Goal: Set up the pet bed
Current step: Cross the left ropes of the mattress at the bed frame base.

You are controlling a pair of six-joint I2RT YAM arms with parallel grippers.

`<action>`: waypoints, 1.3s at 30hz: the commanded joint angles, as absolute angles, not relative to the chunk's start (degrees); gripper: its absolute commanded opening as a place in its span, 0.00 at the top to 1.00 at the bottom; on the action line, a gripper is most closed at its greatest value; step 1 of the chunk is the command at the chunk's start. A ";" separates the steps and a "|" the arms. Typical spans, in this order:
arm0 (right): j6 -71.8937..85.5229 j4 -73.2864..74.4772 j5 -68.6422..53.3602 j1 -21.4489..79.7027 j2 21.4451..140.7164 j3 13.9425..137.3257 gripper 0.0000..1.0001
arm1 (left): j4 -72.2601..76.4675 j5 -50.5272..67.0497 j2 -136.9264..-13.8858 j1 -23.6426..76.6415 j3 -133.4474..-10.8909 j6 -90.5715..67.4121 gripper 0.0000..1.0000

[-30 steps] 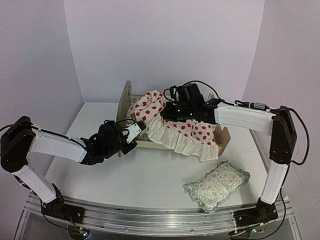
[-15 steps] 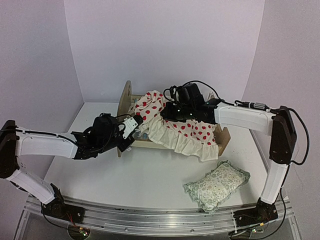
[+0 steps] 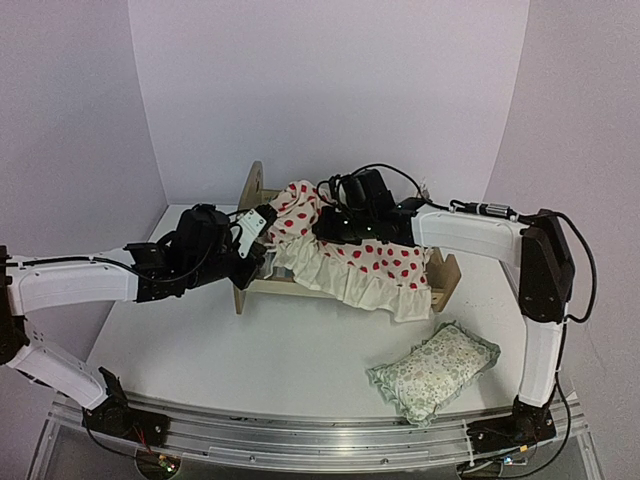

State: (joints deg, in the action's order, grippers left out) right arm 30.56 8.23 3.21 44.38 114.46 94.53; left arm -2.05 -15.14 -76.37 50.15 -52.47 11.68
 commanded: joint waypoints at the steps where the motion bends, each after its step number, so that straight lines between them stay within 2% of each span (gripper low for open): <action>1: 29.14 6.07 4.14 43.70 115.43 99.43 1.00 | 10.63 -22.10 -78.54 49.50 -51.17 16.98 1.00; 4: 29.05 6.06 4.78 42.86 115.06 100.53 1.00 | 15.31 -21.48 -82.14 46.76 -52.33 20.14 1.00; 7: 28.74 6.19 5.16 42.00 114.79 101.42 1.00 | 10.77 -18.13 -85.30 43.07 -57.30 18.61 0.99; 12: 27.70 7.59 5.23 40.81 114.97 102.34 1.00 | -0.92 -13.27 -86.82 42.10 -62.77 17.97 0.75; 13: 27.65 7.79 5.05 40.71 114.88 102.20 1.00 | -2.35 -13.54 -86.48 41.96 -62.51 17.85 0.74; 19: 28.03 7.73 3.38 40.69 114.90 101.40 1.00 | 2.32 -10.02 -83.14 41.06 -57.23 17.74 0.81; 23: 28.12 7.73 2.96 40.71 115.01 101.36 1.00 | 2.73 -8.31 -84.52 41.06 -57.93 18.18 0.98; 27: 28.27 7.72 2.75 40.71 115.42 101.34 1.00 | 0.71 -4.09 -83.76 41.05 -60.13 16.00 1.00; 29: 28.44 7.73 2.53 40.69 115.77 101.50 1.00 | 1.09 -2.43 -82.76 41.04 -59.80 16.56 0.93; 32: 28.77 7.73 2.34 40.70 116.01 101.62 1.00 | 0.44 -3.99 -83.41 41.07 -59.38 18.66 0.73; 35: 28.91 7.73 2.15 40.69 115.87 101.53 1.00 | -1.12 -5.80 -84.48 41.05 -59.17 19.97 0.69; 39: 28.91 7.73 1.97 40.69 115.37 101.11 1.00 | 3.42 -6.81 -83.56 40.94 -57.01 21.51 0.69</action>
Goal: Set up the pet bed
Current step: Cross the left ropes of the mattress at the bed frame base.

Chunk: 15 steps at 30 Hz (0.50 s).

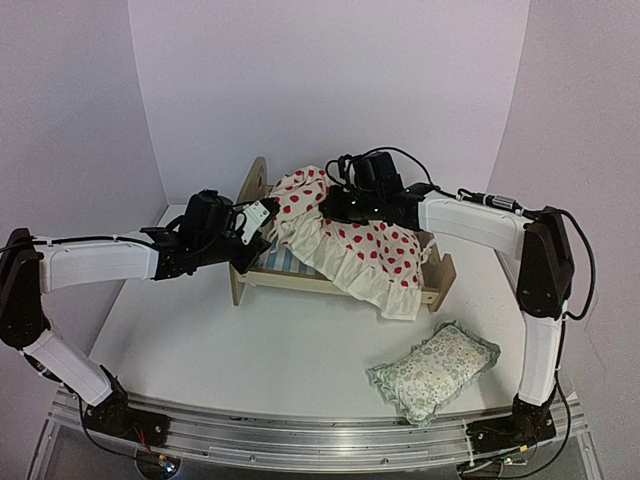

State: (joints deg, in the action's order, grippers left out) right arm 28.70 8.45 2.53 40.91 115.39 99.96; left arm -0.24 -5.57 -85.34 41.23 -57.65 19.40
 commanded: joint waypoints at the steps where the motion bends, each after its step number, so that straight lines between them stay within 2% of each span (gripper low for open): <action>1: 28.88 7.70 1.91 40.69 115.30 101.00 1.00 | 4.35 -6.79 -83.64 40.89 -56.92 21.72 0.70; 15: 28.82 7.50 1.22 40.69 114.41 99.79 1.00 | 9.83 -7.87 -88.36 40.80 -58.61 23.26 0.75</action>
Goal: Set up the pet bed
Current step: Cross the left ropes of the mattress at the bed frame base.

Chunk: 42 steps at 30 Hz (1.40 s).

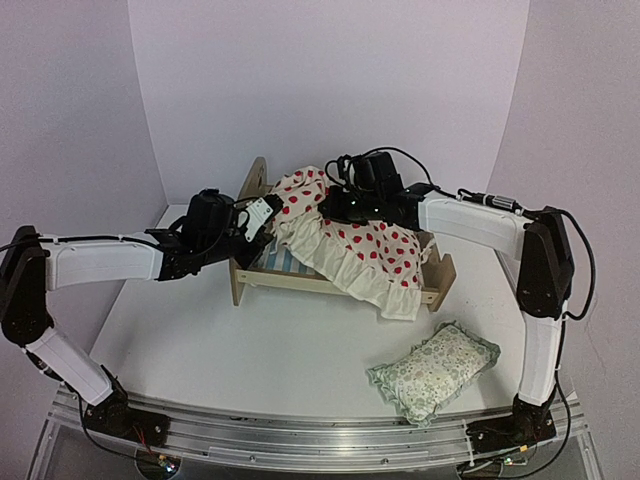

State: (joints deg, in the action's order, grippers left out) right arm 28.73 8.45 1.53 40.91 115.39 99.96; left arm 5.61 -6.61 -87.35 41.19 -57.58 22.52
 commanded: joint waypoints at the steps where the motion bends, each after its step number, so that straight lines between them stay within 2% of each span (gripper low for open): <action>1: 28.82 7.46 1.18 40.69 114.33 99.71 1.00 | 10.16 -8.07 -88.69 40.84 -58.58 23.31 0.76; 15: 28.91 7.38 0.79 40.70 113.84 99.37 1.00 | 13.76 -12.61 -86.48 40.82 -55.35 23.78 0.80; 21: 28.64 7.46 0.88 40.69 113.74 99.16 1.00 | 10.92 -11.80 -84.96 40.88 -54.05 23.12 0.74; 32: 28.74 7.41 0.70 40.69 113.31 98.84 1.00 | 19.12 -13.36 -89.16 40.86 -52.93 23.15 0.75; 35: 28.64 7.40 0.84 40.69 113.11 98.64 1.00 | 21.02 -13.20 -90.09 40.80 -52.81 23.09 0.81; 38: 28.55 7.39 0.95 40.69 113.17 98.62 1.00 | 20.29 -12.13 -90.63 40.87 -53.60 22.59 0.99; 42: 28.39 7.38 1.06 40.69 113.74 98.92 1.00 | 16.74 -10.51 -87.66 40.88 -54.10 20.66 1.00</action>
State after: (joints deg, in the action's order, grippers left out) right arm 28.71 8.35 1.00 40.91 115.39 98.63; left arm 17.55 -11.93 -90.35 41.17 -52.99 22.51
